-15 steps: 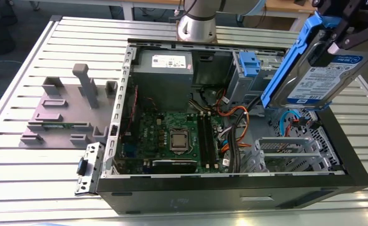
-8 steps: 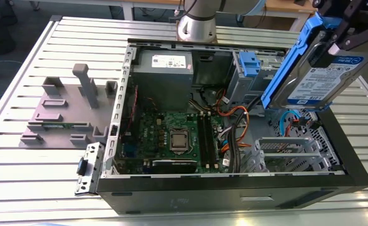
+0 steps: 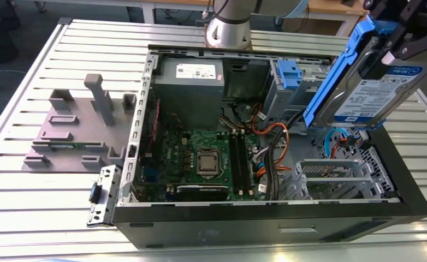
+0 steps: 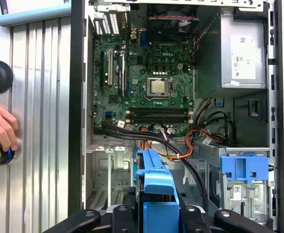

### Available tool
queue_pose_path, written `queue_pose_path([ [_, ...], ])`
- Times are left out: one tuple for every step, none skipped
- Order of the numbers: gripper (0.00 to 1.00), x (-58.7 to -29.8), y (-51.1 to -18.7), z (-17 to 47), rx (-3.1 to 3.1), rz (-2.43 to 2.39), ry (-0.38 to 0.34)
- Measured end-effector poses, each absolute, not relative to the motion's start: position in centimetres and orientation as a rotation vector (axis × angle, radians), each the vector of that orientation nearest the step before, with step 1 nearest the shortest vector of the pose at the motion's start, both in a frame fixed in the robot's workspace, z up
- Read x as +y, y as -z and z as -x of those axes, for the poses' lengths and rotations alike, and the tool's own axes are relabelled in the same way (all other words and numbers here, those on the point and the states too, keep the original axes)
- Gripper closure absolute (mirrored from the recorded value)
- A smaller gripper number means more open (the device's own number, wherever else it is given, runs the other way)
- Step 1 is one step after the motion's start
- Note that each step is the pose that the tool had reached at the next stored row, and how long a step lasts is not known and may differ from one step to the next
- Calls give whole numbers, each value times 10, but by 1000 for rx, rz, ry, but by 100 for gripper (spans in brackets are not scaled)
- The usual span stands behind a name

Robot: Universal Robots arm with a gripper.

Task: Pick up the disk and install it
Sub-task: 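Pick up the disk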

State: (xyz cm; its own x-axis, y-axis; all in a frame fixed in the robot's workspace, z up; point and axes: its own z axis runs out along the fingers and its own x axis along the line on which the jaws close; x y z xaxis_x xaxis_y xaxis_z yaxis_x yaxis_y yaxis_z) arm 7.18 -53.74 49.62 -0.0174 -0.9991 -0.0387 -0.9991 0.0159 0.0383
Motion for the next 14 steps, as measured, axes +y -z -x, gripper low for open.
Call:
queue_pose_path([
  [63,-538,-496,-72,2239,2201,-85],
  [63,-538,-496,-72,2238,2201,-85],
  [63,-538,-496,-72,2238,2201,-85],
  [63,-538,-496,-72,2238,2202,-85],
  [63,-538,-496,-72,2239,2202,-85],
  [63,-539,-496,-72,2239,2201,-85],
  [63,-539,-496,-72,2239,2201,-85],
  [63,-539,-496,-72,2239,2201,-85],
  [63,-539,-496,-72,2239,2201,-85],
  [63,-539,-496,-72,2239,2201,-85],
  [63,-540,-496,-72,2239,2201,-85],
  [63,-540,-496,-72,2239,2201,-85],
  [63,-540,-496,-72,2238,2201,-85],
  [63,-540,-496,-72,2238,2201,-85],
])
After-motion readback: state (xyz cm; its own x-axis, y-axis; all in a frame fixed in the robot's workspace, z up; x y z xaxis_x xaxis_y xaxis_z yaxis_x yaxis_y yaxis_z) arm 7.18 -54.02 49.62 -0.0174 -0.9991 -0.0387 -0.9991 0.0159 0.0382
